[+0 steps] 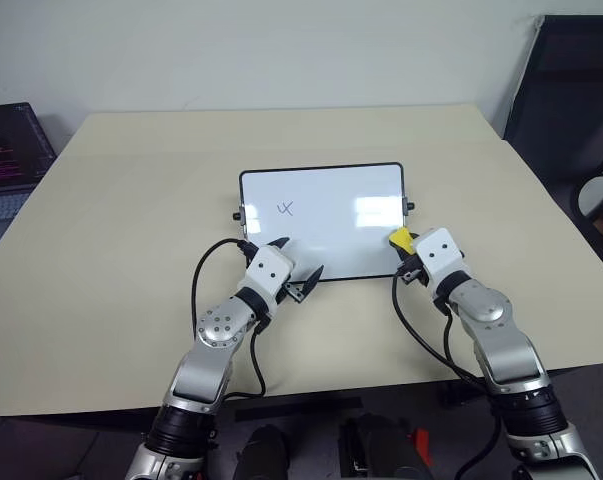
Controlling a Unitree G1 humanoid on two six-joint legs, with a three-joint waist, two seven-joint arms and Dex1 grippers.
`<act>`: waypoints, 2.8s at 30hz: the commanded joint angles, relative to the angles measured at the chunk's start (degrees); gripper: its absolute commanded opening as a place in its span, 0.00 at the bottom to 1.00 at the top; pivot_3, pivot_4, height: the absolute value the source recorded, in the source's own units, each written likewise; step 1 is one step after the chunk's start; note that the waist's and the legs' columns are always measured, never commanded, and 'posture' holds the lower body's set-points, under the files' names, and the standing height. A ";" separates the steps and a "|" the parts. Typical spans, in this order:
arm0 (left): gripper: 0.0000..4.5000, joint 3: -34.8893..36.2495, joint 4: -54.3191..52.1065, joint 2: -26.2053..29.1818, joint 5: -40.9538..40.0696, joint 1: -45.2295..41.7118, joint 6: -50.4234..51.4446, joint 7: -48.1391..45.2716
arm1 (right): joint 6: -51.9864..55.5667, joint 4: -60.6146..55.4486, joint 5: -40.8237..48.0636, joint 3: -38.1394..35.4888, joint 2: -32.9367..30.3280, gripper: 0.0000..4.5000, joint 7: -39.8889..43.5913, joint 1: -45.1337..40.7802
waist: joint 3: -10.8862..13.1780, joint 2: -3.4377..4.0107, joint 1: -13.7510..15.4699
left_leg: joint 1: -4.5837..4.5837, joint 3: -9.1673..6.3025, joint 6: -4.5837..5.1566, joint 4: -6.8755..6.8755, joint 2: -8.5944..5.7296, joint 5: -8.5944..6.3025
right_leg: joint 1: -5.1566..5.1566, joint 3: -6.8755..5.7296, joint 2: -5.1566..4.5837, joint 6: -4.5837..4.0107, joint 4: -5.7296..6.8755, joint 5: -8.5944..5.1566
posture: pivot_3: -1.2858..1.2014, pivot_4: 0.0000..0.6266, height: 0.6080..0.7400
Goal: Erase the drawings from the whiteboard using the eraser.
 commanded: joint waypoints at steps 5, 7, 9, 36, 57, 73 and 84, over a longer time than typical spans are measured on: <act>1.00 1.69 -5.16 -0.98 5.49 1.30 1.31 8.46 | -2.96 -2.33 0.33 -0.91 0.48 0.25 -1.13 0.33 | 0.00 0.00 0.00 | 0.00 0.00 0.00 0.00 0.00 0.00 | 0.00 0.01 0.00 0.01 -0.01 0.00 | 0.52 0.24 1.00; 1.00 2.66 -6.50 -1.64 6.30 2.48 3.11 10.76 | -3.18 -2.23 0.31 -1.03 0.47 0.25 -1.19 0.32 | 0.00 0.00 -0.02 | 0.00 0.00 0.00 0.00 0.01 0.00 | 0.00 0.01 0.00 0.00 0.00 0.00 | 0.52 0.24 1.00; 1.00 2.90 -7.86 -1.91 7.41 3.72 4.30 12.19 | -3.53 -2.10 0.36 -1.10 0.47 0.25 -1.19 0.19 | 0.00 0.00 -0.01 | 0.00 -0.01 0.00 0.00 0.01 0.00 | 0.00 0.01 0.00 0.00 0.01 0.00 | 0.52 0.24 1.00; 1.00 4.94 -4.12 -1.51 7.52 1.01 3.13 14.28 | -16.45 28.46 -0.78 9.77 21.70 0.25 -2.47 -30.88 | 0.01 0.01 0.16 | -0.02 -0.03 0.00 0.00 0.04 0.00 | -0.02 -0.02 0.00 -0.01 0.02 0.02 | 0.52 0.24 1.00; 1.00 4.95 -4.52 -1.50 7.64 1.20 3.89 14.13 | -9.33 30.44 -5.21 12.74 21.72 0.25 -1.33 -32.45 | 0.01 0.01 -0.11 | -0.02 -0.05 0.00 0.00 0.07 0.00 | -0.05 -0.02 -0.02 -0.02 0.08 0.02 | 0.52 0.24 1.00; 1.00 5.30 -5.65 -1.74 7.98 1.48 5.11 15.13 | -10.51 43.61 -5.05 11.20 25.11 0.25 -2.78 -40.04 | 0.01 0.01 -0.05 | -0.05 -0.05 0.00 -0.02 0.06 0.00 | -0.07 -0.02 -0.02 -0.02 0.05 0.03 | 0.52 0.24 1.00; 1.00 4.63 -4.09 -1.95 7.43 0.38 4.45 14.66 | -7.06 34.41 -7.62 13.03 15.01 0.25 -0.10 -28.82 | -0.03 -0.03 0.23 | 0.09 -0.09 0.01 0.05 0.03 0.00 | 0.09 -0.02 -0.02 -0.01 0.11 0.03 | 0.52 0.24 1.00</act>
